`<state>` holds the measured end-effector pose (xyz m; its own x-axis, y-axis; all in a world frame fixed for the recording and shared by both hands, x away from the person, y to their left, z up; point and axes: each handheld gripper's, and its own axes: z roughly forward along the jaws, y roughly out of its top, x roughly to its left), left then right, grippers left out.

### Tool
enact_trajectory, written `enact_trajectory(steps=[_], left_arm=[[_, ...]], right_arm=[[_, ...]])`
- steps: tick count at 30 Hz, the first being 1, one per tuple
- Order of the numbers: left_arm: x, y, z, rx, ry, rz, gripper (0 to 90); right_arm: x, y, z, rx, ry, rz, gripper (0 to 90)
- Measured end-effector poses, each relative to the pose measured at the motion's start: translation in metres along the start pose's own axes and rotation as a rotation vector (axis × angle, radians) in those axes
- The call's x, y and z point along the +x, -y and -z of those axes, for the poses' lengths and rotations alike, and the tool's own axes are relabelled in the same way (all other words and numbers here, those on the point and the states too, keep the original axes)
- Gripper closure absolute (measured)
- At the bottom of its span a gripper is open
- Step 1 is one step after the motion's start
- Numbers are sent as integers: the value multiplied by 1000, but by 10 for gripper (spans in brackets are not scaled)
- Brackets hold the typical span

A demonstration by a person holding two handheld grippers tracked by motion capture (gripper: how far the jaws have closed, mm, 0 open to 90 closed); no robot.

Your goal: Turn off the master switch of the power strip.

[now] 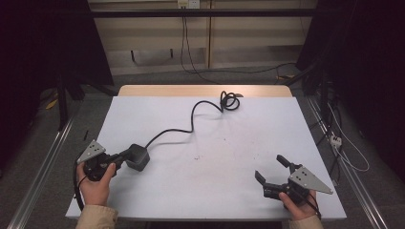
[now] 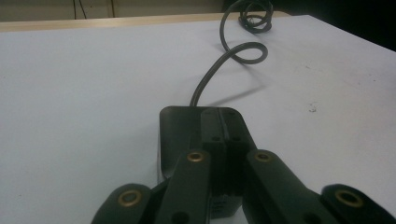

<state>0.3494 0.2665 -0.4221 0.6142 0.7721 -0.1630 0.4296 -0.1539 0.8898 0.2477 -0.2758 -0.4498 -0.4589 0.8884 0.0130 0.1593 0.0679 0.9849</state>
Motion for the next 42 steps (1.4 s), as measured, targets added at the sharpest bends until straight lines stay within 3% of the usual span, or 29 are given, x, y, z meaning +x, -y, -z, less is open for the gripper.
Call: enact_trajectory(steps=[42], left_arm=[[-1, 2, -7, 33, -26, -21, 900]], right_arm=[[0, 0, 0, -1, 1, 1, 52]])
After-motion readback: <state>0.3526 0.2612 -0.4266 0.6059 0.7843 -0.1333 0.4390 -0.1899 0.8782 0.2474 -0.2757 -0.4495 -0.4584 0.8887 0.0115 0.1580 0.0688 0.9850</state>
